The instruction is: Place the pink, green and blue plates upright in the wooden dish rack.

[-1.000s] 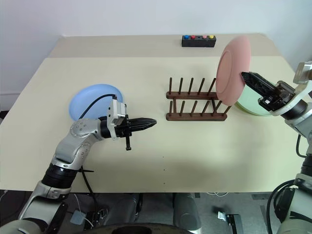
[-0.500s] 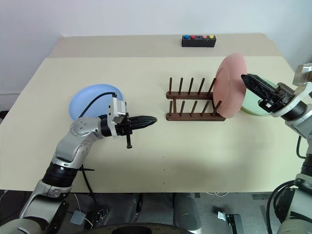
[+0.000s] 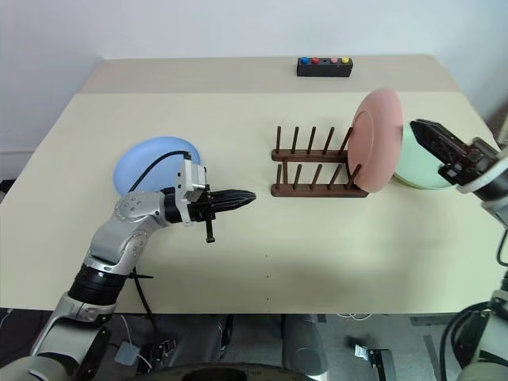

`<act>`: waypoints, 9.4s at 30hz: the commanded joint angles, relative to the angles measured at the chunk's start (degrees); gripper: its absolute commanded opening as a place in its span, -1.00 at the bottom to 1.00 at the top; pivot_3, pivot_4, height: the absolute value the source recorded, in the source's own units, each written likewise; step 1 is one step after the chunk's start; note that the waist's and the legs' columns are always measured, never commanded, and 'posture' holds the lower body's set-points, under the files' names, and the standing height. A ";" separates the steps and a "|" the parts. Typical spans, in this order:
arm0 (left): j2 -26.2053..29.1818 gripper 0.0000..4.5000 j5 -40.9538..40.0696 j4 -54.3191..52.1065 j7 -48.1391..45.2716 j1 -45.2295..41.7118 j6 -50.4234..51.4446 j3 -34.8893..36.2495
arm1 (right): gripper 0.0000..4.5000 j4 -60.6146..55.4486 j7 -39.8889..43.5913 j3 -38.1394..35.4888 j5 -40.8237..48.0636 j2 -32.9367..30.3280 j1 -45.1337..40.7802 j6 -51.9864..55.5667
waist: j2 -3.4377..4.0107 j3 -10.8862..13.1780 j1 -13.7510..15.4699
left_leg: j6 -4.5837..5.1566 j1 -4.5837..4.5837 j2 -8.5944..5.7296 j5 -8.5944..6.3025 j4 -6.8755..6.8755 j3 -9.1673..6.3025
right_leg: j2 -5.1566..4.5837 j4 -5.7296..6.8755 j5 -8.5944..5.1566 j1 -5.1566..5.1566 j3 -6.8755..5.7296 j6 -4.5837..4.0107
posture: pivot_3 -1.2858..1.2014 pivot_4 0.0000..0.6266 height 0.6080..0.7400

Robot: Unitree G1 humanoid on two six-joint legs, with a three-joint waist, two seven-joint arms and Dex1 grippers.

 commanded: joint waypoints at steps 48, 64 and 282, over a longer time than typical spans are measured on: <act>1.37 -1.00 -0.32 -2.12 1.78 0.92 -0.46 1.59 | -0.96 18.95 -31.15 24.56 -60.21 -12.90 -0.65 -61.11 | 0.27 0.01 -1.67 | -0.01 0.12 -0.06 0.01 0.04 0.13 | -0.02 0.19 0.00 -0.01 0.20 0.01 | 0.03 -0.52 1.00; 2.97 -1.00 1.13 4.58 1.95 -1.72 -3.12 4.89 | -0.96 -31.08 -22.58 18.79 -35.12 -6.78 -3.83 -44.19 | 0.37 0.00 -1.79 | -0.01 0.14 -0.02 0.01 0.04 0.15 | 0.01 0.24 -0.01 -0.04 0.26 0.01 | 0.03 -0.52 1.00; -16.14 -1.00 -10.93 -2.33 52.80 -35.38 39.97 24.66 | -0.99 -31.02 -21.52 46.50 -79.72 4.82 -14.42 -57.04 | -0.27 0.24 -0.23 | -0.47 -0.79 -0.10 0.27 0.24 -0.07 | -0.04 0.42 0.13 -0.91 0.02 0.01 | 0.03 -0.52 1.00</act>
